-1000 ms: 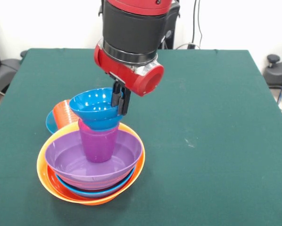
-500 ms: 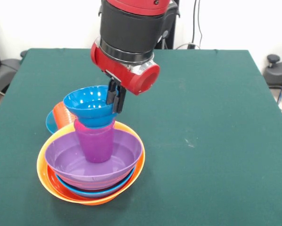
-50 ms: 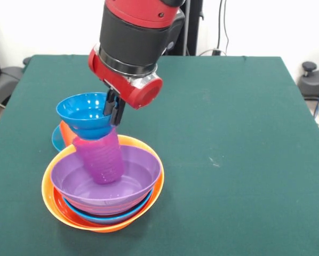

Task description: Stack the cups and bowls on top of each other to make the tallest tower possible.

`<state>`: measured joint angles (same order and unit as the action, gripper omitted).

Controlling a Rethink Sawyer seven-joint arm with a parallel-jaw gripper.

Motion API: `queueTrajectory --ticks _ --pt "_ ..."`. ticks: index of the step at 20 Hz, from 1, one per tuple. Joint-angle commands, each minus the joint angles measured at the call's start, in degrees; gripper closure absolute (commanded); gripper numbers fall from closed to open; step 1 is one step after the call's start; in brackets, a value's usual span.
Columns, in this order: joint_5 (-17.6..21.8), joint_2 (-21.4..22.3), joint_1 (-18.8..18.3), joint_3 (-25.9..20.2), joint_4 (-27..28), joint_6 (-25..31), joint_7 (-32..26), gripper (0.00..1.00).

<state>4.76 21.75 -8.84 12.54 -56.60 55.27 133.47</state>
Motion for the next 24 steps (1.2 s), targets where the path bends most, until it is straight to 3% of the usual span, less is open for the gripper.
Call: queueTrajectory --ticks 1,7,12,21,24 --pt "1.96 -2.18 1.15 -2.6 -6.3 -2.88 2.69 1.0" --pt "-0.32 -1.8 0.55 -5.02 -6.89 -3.86 1.93 1.0" --pt "-2.67 -1.16 -1.24 -9.1 -8.18 -7.87 -1.14 1.0" --pt "-2.14 -1.24 -2.21 -10.51 -7.67 -11.74 -2.81 1.0" --pt "-1.18 -1.54 -1.99 -9.75 -5.63 -10.77 -3.59 1.0"
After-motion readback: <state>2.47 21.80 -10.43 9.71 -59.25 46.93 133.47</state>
